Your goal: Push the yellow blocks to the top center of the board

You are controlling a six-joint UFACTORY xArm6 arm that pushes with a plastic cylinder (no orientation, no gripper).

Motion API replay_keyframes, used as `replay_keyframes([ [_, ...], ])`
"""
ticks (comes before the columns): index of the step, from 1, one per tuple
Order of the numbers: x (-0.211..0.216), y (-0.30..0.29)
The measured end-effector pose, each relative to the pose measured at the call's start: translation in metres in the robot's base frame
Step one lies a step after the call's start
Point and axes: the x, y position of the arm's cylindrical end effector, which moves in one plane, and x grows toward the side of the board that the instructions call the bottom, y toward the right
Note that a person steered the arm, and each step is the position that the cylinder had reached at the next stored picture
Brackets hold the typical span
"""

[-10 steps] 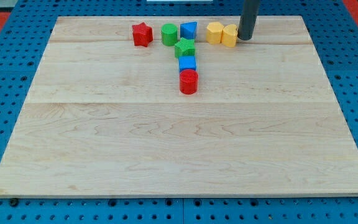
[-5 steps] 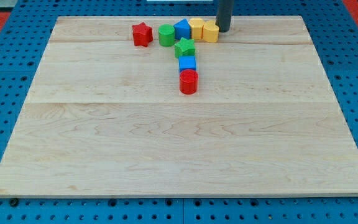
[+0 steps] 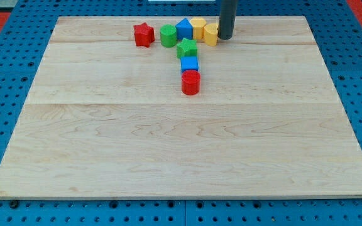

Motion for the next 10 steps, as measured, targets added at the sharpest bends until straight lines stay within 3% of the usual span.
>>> replay_keyframes([
  [2, 0.03, -0.015],
  [5, -0.024, 0.003],
  [7, 0.006, 0.005],
  [8, 0.006, -0.033],
  [10, -0.027, -0.043],
])
